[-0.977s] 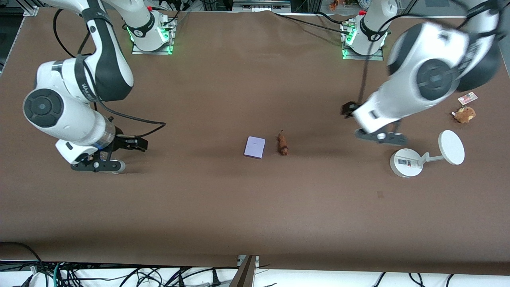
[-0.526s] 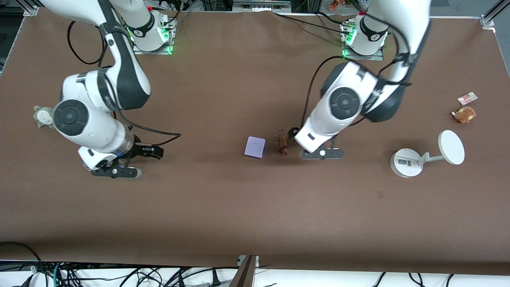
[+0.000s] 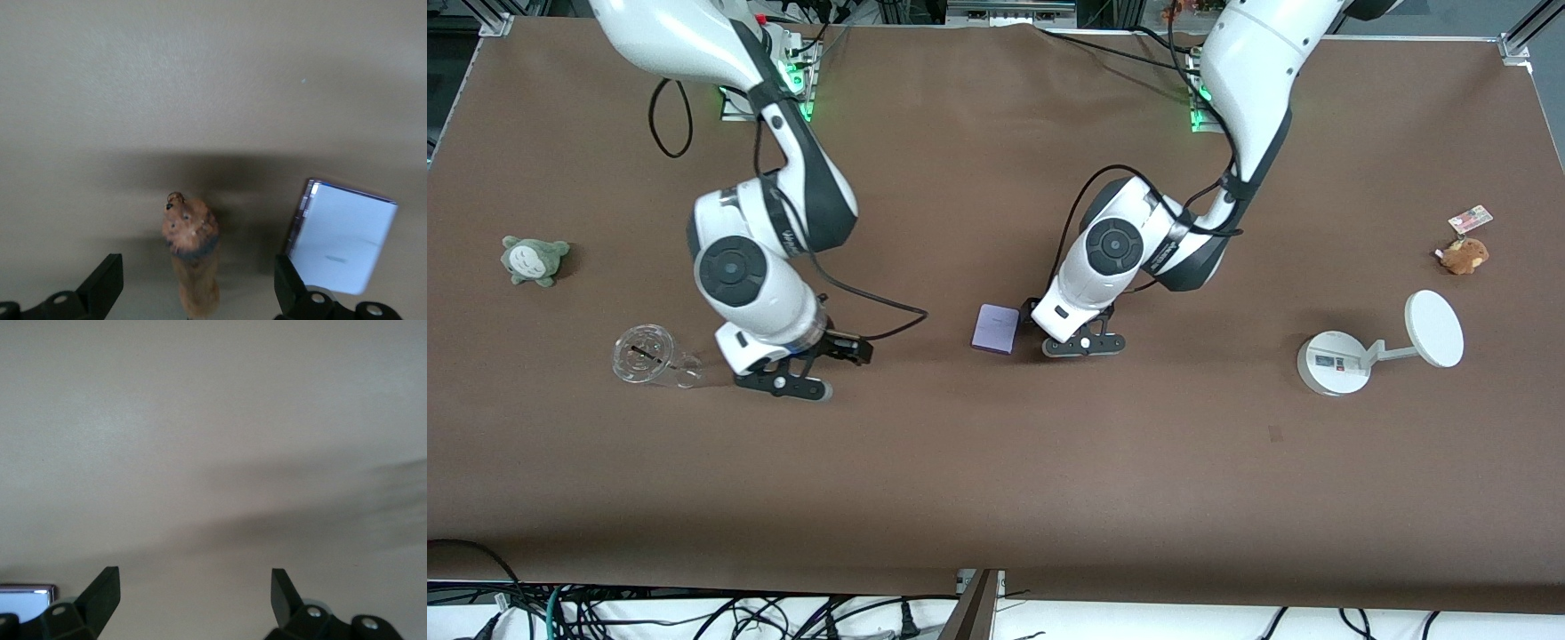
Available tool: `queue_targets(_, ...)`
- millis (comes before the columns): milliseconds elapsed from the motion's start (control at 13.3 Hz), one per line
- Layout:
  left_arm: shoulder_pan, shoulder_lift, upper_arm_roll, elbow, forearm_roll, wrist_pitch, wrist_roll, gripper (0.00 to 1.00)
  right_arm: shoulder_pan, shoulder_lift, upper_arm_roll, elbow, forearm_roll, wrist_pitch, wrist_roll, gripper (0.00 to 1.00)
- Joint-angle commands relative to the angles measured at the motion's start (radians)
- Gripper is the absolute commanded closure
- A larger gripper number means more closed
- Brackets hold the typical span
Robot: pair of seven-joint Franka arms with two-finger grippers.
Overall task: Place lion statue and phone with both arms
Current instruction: 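Grasp the lion statue with the left gripper while the right gripper grasps the phone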
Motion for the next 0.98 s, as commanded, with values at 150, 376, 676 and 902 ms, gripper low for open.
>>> queue_targets(150,-0.008,0.014,0.011,-0.001,0.06,0.016,-0.042,0.76,0.044,0.064,-0.007,0.021,0.015,0.07,0.064,0.0)
queue_targets(376,-0.003,0.014,0.01,0.002,0.06,0.013,-0.046,1.0,0.09,0.095,-0.007,0.021,0.015,0.13,0.176,0.0)
queue_targets(676,0.038,-0.071,0.048,0.01,0.066,-0.151,-0.019,1.0,0.142,0.12,0.016,0.022,0.014,0.191,0.314,0.0)
queue_targets(902,0.153,-0.118,0.051,0.007,0.093,-0.297,0.099,1.0,0.167,0.153,0.063,0.022,0.012,0.265,0.402,0.0)
